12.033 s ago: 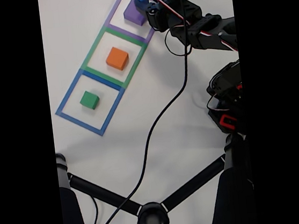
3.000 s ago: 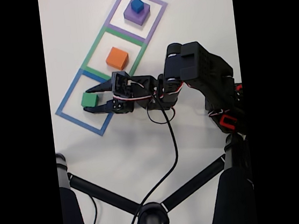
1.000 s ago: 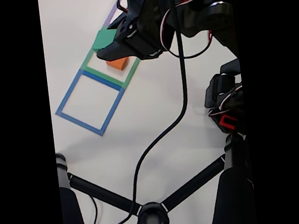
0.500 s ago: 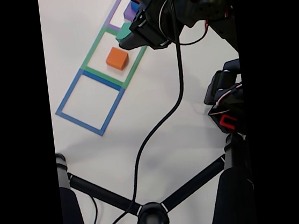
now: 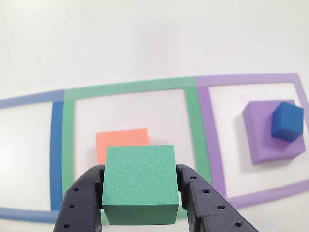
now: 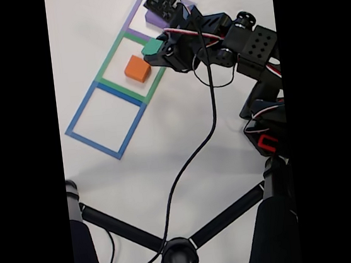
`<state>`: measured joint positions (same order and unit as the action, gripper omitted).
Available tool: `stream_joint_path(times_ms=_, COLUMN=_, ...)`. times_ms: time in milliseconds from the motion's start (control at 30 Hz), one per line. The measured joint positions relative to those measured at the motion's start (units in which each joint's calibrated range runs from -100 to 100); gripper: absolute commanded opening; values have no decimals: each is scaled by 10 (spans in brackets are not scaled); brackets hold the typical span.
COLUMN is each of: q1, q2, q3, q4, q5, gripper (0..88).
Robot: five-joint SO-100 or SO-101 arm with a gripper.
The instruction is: Tower of hanoi
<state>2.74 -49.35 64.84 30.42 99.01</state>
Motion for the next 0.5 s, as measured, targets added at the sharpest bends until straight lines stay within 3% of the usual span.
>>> stream_joint_path(times_ms=500, q1=-21, q2=116, q3=199, q4=-425, q5=2, gripper=89)
